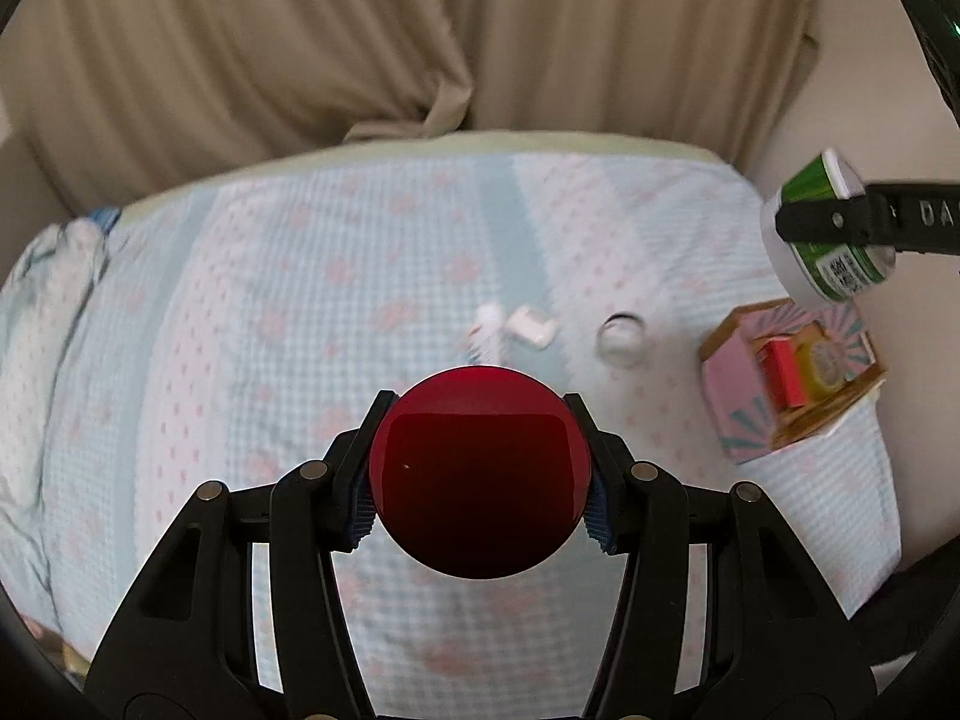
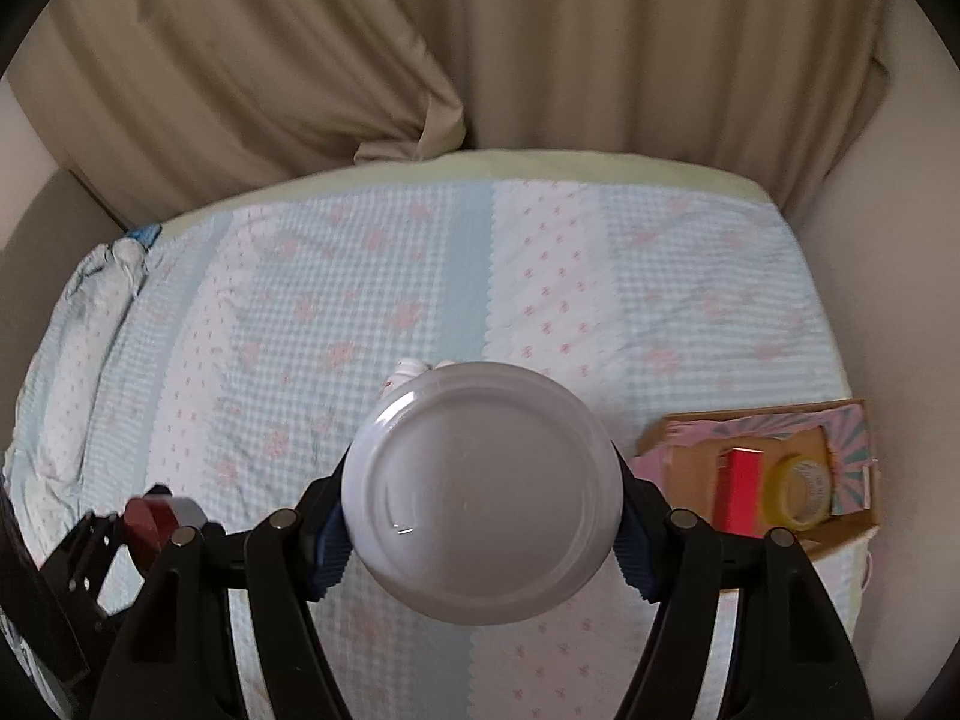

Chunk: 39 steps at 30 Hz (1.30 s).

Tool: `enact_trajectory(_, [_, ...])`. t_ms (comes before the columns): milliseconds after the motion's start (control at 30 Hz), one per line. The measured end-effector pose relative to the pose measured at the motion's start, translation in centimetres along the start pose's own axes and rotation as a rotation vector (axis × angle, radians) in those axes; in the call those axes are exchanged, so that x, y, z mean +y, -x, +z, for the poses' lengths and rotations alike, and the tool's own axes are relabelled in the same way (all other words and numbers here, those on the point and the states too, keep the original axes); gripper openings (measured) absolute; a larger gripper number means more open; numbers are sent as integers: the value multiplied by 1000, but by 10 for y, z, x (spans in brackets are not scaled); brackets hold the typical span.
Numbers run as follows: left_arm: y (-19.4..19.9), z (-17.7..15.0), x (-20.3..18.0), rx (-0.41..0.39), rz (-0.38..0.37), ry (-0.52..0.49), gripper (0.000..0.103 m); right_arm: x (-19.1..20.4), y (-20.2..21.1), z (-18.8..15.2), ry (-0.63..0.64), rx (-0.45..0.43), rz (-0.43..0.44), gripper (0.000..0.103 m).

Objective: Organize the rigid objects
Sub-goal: 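Carry the red lid with the left tool while the right tool carries the green jar to the cardboard box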

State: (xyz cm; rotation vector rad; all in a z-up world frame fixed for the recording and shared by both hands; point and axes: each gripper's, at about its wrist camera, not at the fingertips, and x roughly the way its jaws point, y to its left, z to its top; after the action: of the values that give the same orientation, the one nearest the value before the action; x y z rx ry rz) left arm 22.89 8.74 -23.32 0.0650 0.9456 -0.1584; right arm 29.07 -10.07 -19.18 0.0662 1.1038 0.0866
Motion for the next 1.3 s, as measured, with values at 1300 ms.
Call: enact_trajectory(1300, [-137, 39, -357, 232, -84, -98, 50, -377, -43, -72, 1, 153, -50, 67])
